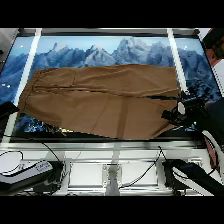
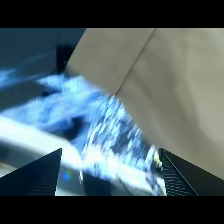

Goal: Fold the clothes and pants, and hang the long-sleeved shirts on hangers.

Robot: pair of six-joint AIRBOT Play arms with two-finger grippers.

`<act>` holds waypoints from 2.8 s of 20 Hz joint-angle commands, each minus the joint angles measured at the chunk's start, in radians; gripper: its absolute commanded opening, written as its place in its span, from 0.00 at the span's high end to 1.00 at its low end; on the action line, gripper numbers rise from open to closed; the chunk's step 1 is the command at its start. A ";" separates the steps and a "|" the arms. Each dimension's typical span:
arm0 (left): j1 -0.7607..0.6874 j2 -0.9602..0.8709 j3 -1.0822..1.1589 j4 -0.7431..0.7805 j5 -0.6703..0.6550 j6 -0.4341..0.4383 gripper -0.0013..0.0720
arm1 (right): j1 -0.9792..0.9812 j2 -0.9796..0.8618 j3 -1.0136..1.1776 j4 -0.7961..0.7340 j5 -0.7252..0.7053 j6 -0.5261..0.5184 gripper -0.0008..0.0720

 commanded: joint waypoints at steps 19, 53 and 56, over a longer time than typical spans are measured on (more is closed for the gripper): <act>-0.013 -0.217 -0.165 -0.491 0.270 0.294 0.93 | 0.000 0.021 0.031 0.007 -0.049 0.043 0.98; -0.378 -0.270 0.334 0.142 0.576 -0.615 0.95 | -0.114 -0.598 0.855 -0.023 -0.560 0.108 0.98; -0.428 -0.316 0.334 0.133 0.706 -0.615 0.95 | -0.114 -0.680 0.903 0.022 -0.658 0.114 0.98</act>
